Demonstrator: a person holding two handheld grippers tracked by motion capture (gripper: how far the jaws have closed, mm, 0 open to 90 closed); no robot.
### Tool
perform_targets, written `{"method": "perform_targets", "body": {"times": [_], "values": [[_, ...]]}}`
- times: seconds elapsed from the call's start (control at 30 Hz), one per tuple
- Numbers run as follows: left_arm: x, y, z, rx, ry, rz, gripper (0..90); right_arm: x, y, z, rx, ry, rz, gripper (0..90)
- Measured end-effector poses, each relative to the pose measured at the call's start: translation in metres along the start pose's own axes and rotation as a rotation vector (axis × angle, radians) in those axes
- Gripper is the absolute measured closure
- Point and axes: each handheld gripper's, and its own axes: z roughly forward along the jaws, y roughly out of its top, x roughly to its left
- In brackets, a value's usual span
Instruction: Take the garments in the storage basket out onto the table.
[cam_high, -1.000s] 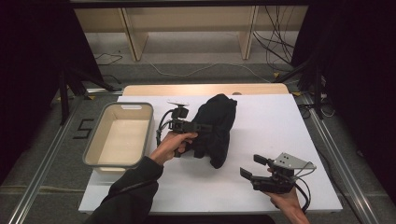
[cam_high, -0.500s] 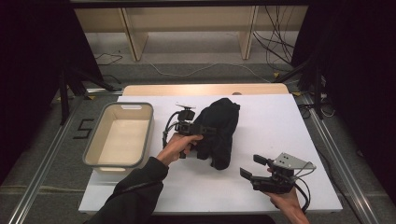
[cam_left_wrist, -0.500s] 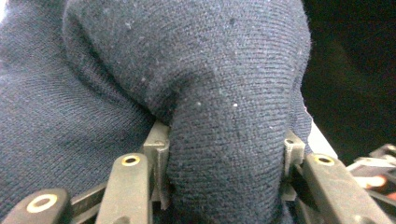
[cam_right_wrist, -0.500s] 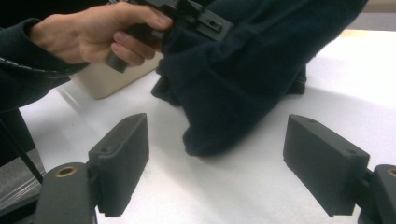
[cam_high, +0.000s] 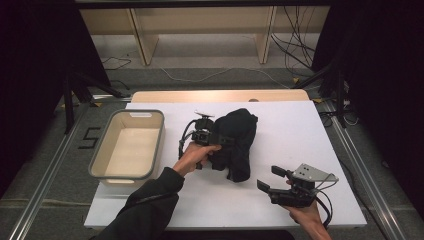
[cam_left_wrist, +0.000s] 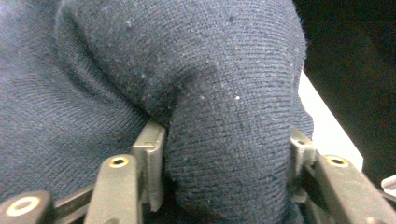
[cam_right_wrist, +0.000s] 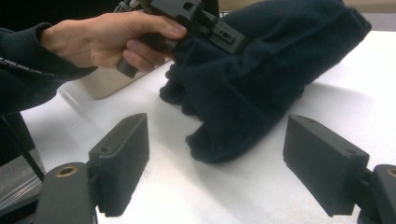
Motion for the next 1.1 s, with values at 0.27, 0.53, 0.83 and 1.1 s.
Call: {"method": "perform_targets", "body": {"times": [0.27,0.53,0.83,1.1], "values": [[0.0029,-0.0005,0.0042,0.025,0.03,0.002,37.6,0.0003,-0.0001,-0.0006,-0.001,-0.001,-0.005,23.2],[0.0012,-0.0032,0.0082,0.033,0.055,0.024,36.1,0.0005,-0.0002,-0.0007,-0.002,-0.001,-0.005,23.3],[0.0036,-0.0037,0.0086,0.034,0.031,-0.018,31.6,0.0002,-0.0002,-0.0009,-0.002,0.002,-0.003,23.3],[0.0003,-0.0022,0.0044,0.036,0.019,-0.019,26.2,-0.0005,-0.0004,-0.0011,-0.004,0.002,0.0,23.3]]}}
